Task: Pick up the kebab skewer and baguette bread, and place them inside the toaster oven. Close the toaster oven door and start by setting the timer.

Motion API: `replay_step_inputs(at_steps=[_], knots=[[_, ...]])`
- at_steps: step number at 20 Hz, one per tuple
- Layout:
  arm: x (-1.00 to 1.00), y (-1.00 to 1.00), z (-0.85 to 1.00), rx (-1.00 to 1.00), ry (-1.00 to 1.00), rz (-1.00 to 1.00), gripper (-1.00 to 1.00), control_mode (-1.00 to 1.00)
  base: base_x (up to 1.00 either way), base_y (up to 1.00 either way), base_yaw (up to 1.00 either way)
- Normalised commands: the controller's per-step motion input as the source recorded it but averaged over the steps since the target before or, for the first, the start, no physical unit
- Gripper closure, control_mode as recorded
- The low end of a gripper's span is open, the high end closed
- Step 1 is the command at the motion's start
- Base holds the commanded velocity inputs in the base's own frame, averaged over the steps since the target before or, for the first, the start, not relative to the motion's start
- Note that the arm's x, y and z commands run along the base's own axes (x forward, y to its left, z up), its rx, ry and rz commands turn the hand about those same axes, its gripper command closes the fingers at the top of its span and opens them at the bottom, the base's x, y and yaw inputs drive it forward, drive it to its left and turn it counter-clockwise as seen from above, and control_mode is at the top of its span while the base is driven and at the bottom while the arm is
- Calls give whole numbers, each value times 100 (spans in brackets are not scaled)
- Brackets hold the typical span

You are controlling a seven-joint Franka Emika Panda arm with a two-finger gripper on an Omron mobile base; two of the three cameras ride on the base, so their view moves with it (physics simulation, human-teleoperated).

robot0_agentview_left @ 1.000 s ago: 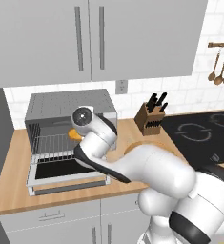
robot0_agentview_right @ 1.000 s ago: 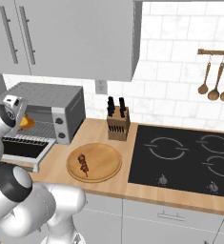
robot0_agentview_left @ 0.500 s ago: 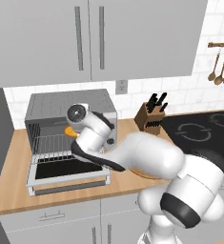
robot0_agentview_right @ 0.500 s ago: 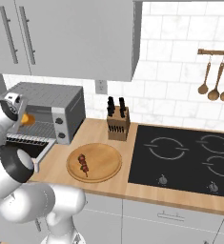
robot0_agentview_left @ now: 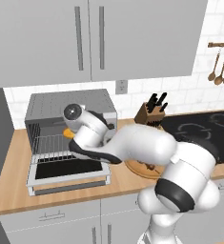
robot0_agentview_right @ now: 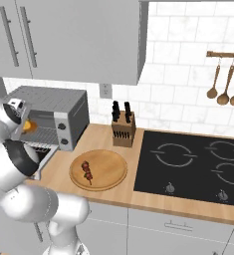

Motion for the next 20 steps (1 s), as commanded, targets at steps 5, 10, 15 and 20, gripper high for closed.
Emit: replay_step_inputs(at_steps=[5, 10, 15, 20], knots=[[21, 0, -20, 0, 0, 0, 100, -100, 0, 0, 0], [30, 0, 0, 0, 0, 0, 100, -100, 0, 0, 0], [28, 0, -4, 0, 0, 0, 100, -100, 0, 0, 0], [23, 0, -13, 0, 0, 0, 100, -100, 0, 0, 0]])
